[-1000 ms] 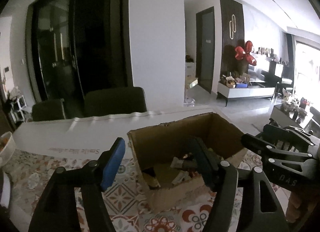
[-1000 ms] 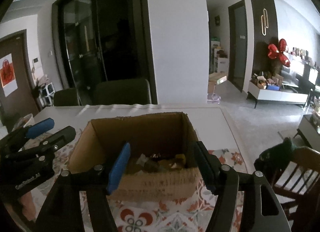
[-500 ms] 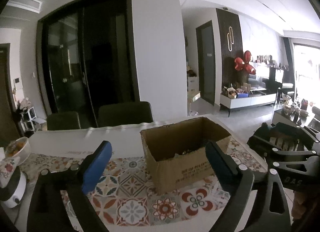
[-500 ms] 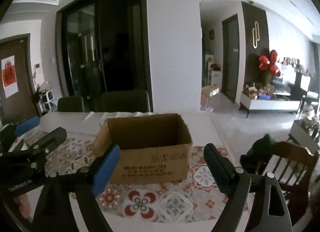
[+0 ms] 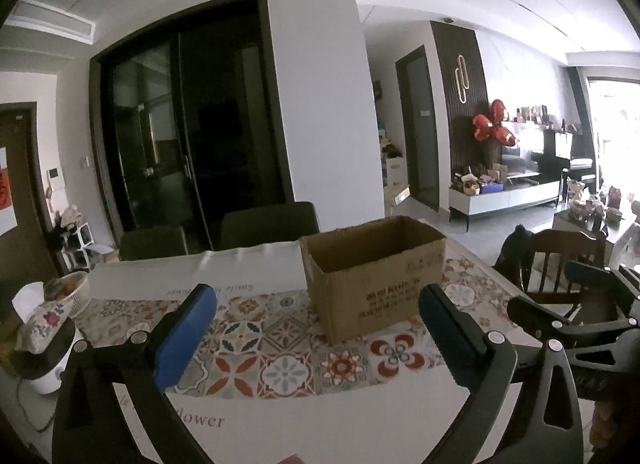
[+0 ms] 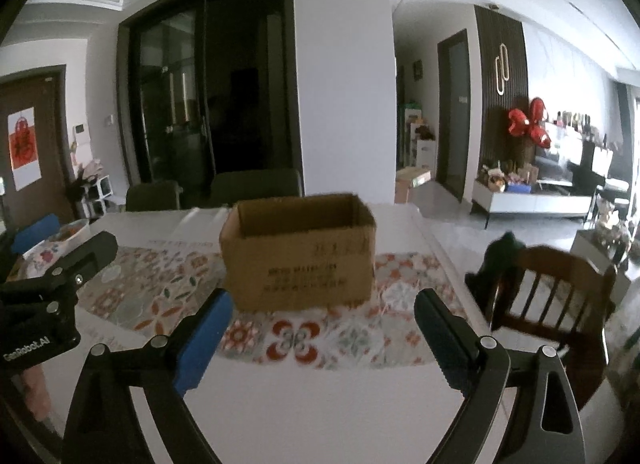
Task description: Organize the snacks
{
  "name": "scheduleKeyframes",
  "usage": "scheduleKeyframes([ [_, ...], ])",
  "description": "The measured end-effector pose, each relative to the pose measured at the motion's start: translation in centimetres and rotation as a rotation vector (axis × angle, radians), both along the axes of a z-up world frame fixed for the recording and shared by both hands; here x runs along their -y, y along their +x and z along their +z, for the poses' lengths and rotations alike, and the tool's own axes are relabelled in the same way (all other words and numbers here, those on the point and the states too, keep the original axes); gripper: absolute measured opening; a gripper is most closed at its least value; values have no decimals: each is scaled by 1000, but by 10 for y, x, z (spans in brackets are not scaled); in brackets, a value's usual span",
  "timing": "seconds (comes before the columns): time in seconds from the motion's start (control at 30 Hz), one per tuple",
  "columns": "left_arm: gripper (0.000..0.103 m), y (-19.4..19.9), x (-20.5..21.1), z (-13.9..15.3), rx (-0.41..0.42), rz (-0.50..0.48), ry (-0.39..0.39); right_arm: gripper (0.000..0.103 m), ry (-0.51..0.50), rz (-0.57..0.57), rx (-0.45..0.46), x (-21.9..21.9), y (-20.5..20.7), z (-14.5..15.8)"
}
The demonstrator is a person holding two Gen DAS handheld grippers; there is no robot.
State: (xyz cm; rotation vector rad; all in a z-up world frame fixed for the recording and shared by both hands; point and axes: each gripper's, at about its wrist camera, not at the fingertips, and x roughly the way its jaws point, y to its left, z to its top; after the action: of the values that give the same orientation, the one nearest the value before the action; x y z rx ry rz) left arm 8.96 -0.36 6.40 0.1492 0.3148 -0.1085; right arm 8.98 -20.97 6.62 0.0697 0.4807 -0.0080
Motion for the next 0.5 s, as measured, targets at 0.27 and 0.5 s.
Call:
scheduleKeyframes([
  [0.27,103,-20,-3,-9,-4,-15,-13,93,28,-24,-23,5,-27,-11],
  [0.5,103,-23,-3,-14,-24,-18,-29,93,6,-41,-15,4,-37,-10],
])
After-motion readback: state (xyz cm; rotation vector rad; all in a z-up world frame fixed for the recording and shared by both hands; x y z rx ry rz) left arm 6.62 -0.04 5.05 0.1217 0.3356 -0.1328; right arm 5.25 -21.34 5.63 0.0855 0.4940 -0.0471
